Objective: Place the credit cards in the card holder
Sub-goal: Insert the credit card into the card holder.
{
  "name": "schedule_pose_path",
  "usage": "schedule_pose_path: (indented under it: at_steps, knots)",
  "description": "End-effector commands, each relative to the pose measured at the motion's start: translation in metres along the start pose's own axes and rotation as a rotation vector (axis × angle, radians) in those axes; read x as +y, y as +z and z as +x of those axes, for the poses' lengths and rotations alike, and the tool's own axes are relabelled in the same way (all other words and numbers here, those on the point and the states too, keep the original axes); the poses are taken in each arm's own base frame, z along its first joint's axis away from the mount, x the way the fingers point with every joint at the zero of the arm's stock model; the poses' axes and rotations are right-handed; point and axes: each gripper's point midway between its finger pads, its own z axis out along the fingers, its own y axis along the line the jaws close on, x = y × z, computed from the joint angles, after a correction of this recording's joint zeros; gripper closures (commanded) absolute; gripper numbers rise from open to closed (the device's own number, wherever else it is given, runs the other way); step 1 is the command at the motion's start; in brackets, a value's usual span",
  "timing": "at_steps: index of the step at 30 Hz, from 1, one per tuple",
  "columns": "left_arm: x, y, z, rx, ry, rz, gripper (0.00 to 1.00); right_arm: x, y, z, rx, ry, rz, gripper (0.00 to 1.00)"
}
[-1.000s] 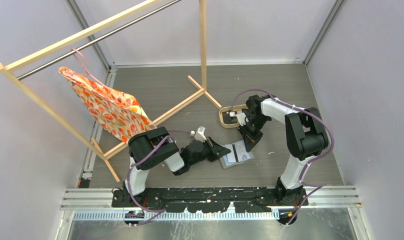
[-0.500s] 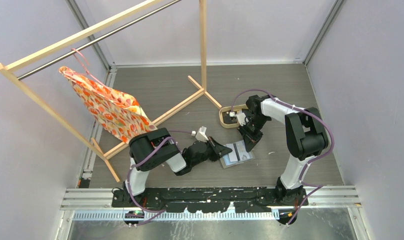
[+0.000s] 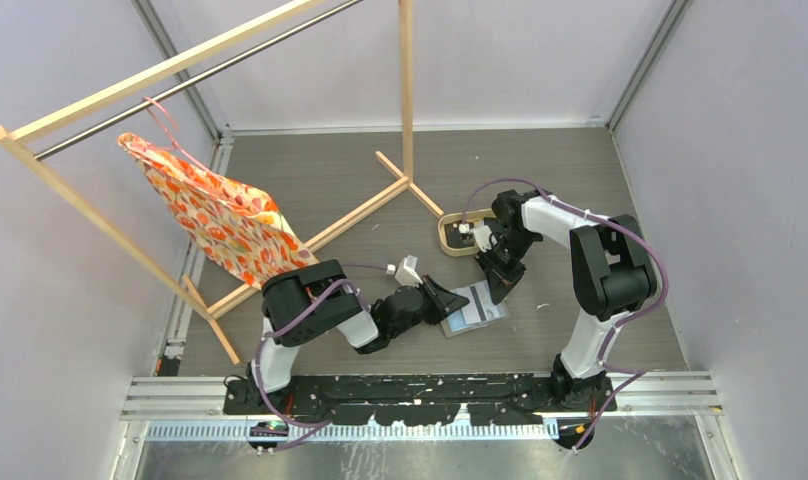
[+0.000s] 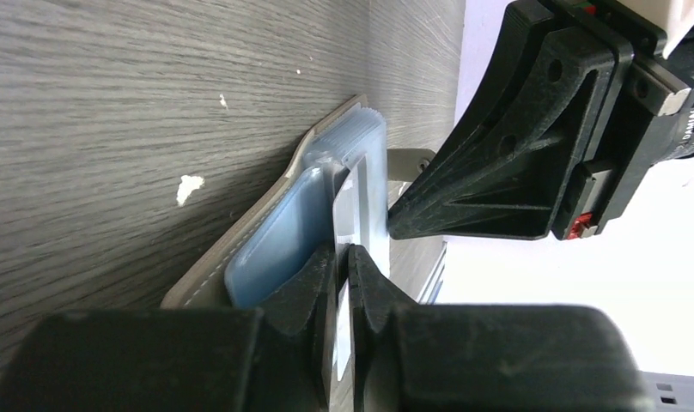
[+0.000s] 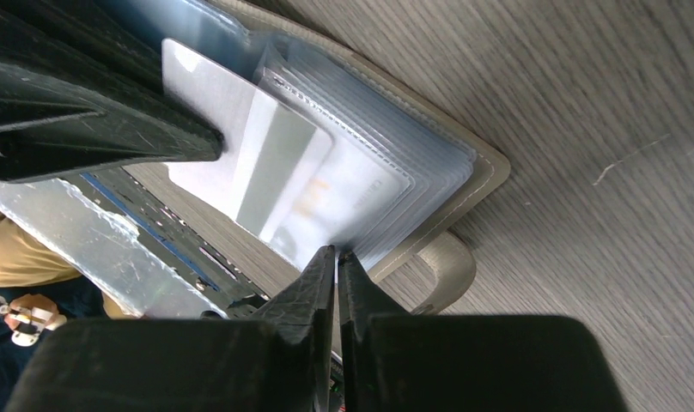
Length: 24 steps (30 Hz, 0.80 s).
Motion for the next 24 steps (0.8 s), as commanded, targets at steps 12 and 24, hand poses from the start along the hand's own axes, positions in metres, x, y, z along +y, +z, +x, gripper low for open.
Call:
schedule_pose_path:
  at_steps: [12, 24]
  knots:
    - [0.010, 0.000, 0.006, 0.022, 0.140, -0.112, 0.79, 0.041, -0.032, -0.028, -0.198, -0.119, -0.134, 0.81]
    - [-0.003, 0.003, 0.010, 0.058, 0.189, -0.093, 0.75, 0.036, -0.007, -0.032, -0.144, -0.010, -0.174, 0.82]
